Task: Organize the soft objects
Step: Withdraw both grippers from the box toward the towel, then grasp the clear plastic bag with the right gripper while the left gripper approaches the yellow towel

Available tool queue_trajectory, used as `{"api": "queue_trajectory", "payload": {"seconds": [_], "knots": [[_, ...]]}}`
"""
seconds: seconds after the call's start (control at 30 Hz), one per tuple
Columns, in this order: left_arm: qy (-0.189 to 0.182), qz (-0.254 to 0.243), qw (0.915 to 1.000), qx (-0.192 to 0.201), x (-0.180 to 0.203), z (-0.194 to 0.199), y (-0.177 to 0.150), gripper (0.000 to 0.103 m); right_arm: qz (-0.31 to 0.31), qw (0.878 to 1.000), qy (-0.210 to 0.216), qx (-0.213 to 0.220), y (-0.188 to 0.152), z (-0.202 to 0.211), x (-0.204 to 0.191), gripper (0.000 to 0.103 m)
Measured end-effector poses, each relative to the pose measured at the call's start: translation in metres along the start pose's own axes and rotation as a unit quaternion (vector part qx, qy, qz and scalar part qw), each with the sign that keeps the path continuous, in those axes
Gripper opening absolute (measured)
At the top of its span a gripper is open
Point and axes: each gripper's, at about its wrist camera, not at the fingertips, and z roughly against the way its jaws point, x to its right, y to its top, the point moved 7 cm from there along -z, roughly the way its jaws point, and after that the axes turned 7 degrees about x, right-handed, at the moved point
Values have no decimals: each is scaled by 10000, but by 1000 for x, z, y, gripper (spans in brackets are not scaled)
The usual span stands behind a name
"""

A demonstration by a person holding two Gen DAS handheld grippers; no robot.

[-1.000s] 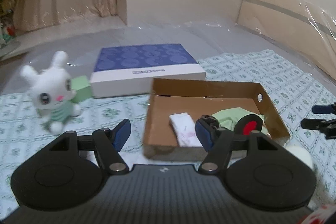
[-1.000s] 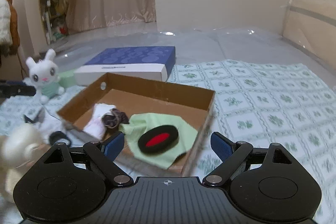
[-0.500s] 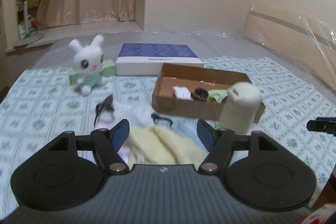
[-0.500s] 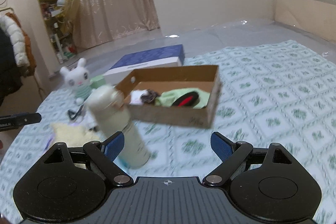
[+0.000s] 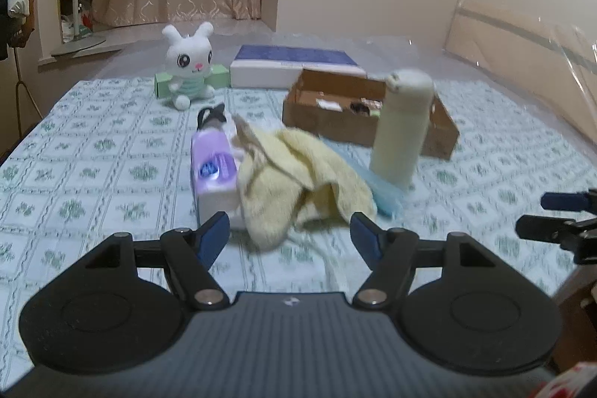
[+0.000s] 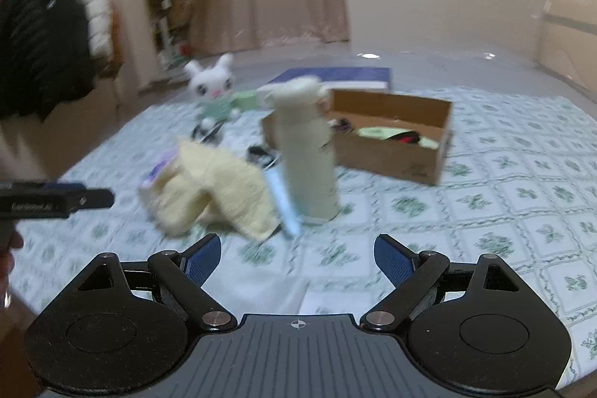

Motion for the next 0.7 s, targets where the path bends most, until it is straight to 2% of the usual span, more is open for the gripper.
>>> {"api": "queue_trajectory", "payload": {"seconds": [0.27, 0.7], "knots": [[-33, -80, 9999, -150, 8, 7, -21, 68, 376, 9980, 375, -329, -38, -1, -32, 89], [72, -132, 9997, -192, 1, 2, -25, 68, 728, 9949, 524, -457, -47, -12, -44, 89]]}}
